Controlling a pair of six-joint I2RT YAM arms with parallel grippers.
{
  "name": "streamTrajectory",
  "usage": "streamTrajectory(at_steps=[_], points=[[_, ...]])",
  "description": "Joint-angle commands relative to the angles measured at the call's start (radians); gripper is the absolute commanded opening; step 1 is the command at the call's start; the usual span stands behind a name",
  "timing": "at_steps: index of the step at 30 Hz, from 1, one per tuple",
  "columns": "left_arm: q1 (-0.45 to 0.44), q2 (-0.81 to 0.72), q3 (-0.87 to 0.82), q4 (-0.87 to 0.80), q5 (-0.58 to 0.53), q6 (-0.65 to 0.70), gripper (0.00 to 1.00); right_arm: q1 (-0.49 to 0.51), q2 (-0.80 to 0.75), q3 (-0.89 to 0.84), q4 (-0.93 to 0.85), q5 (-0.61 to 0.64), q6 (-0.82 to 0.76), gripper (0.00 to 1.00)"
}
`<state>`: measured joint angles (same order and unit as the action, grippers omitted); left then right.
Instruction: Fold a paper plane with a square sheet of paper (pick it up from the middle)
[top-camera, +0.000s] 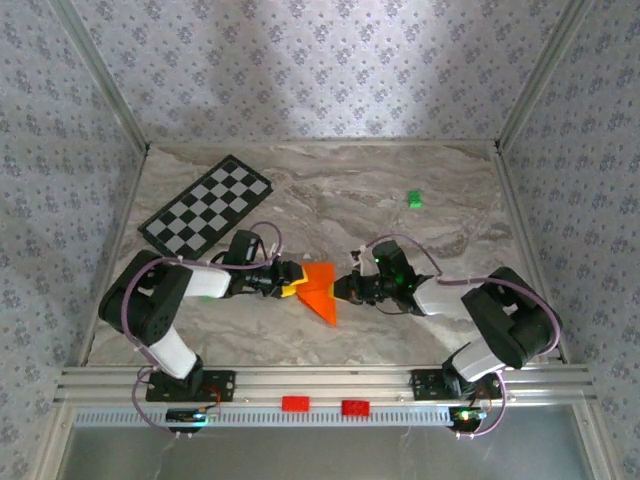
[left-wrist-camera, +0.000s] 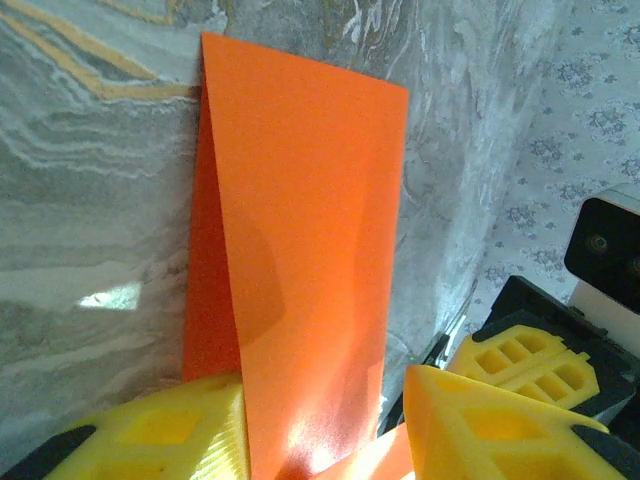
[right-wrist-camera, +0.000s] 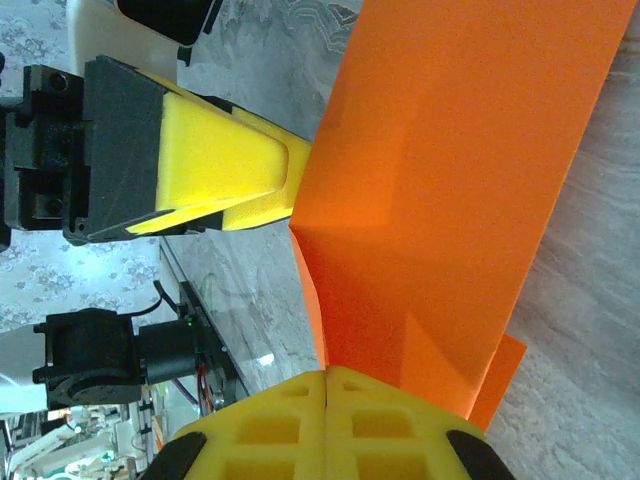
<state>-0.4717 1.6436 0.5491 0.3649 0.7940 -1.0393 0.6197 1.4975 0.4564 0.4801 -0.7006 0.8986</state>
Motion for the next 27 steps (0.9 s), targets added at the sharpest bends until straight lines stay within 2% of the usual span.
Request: streamTrajectory(at_steps=[1,9,14,20,23,27], points=[[-0.005,0.018,0.012,0.065,0.029,-0.024,0.43,-0.008,-0.022,-0.014,0.03,-0.024,0.018,0.03],[-0.005,0.042,0.012,0.101,0.039,-0.042,0.43,-0.014,-0.022,-0.026,0.086,-0.043,0.042,0.04],[-0.006,0.048,0.015,0.108,0.038,-0.044,0.39,-0.018,-0.019,-0.034,0.085,-0.045,0.039,0.04],[-0.007,0.043,0.007,0.11,0.021,-0.044,0.25,-0.029,-0.022,-0.043,0.042,-0.023,0.023,0.07],[-0.008,0.033,0.001,0.118,0.009,-0.047,0.15,-0.026,-0.039,-0.022,-0.052,0.01,-0.015,0.12],[-0.007,0.002,-0.012,0.112,-0.033,-0.05,0.07,-0.027,-0.091,0.002,-0.182,0.074,-0.06,0.22]])
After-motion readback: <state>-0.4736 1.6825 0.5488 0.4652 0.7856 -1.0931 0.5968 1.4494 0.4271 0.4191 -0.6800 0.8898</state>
